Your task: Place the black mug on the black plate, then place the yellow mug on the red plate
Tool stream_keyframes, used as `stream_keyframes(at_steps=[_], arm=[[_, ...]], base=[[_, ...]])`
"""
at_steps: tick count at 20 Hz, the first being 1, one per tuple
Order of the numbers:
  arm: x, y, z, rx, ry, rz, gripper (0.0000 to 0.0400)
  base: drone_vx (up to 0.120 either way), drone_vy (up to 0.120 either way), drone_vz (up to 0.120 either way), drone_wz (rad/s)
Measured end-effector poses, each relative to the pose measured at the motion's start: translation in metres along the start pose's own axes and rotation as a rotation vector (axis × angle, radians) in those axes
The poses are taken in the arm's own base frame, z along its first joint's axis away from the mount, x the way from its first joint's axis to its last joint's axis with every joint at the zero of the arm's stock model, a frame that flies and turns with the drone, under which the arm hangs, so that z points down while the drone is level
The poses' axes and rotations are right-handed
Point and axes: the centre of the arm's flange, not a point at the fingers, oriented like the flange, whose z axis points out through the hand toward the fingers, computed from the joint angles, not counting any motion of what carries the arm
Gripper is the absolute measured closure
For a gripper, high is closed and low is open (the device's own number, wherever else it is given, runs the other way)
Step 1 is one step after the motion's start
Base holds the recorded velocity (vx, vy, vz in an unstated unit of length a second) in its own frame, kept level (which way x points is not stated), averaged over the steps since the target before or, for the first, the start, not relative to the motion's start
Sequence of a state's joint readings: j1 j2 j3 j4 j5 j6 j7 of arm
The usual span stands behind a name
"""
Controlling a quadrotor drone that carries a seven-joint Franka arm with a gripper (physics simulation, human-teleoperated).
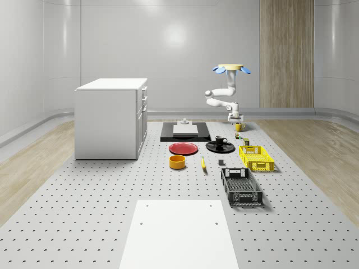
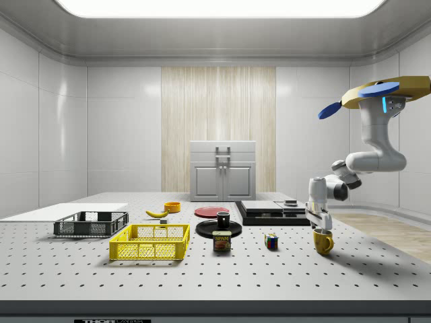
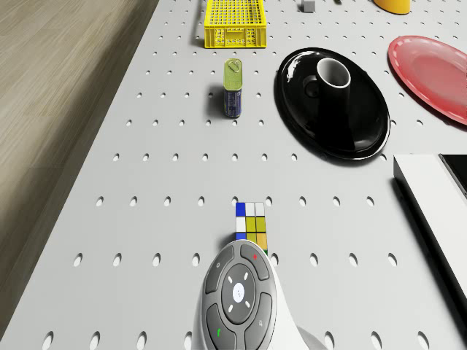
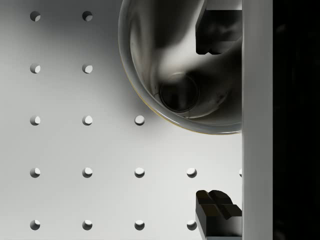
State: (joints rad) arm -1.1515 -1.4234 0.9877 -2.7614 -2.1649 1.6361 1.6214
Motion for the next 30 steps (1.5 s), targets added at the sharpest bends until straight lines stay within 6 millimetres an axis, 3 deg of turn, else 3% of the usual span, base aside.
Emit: stream_keyframes(at_steps=[3,8,15,19,25,30], arm=[[0.0,0.0,0.0,0.0,0.0,0.0,0.0192],[0.0,0.0,0.0,0.0,0.0,0.0,0.0262],[0.0,0.0,0.0,0.0,0.0,0.0,0.0285],[0.0,0.0,-0.01,0.0,0.0,0.0,0.0288],[0.0,0.0,-0.028,0.0,0.0,0.0,0.029],[0.0,0.0,-0.033,0.0,0.0,0.0,0.029]], base=[[0.0,0.0,0.0,0.0],[0.0,0.0,0.0,0.0],[0.0,0.0,0.0,0.0],[0.0,0.0,0.0,0.0],[0.007,0.0,0.12,0.0],[0.12,-0.112,0.12,0.0]])
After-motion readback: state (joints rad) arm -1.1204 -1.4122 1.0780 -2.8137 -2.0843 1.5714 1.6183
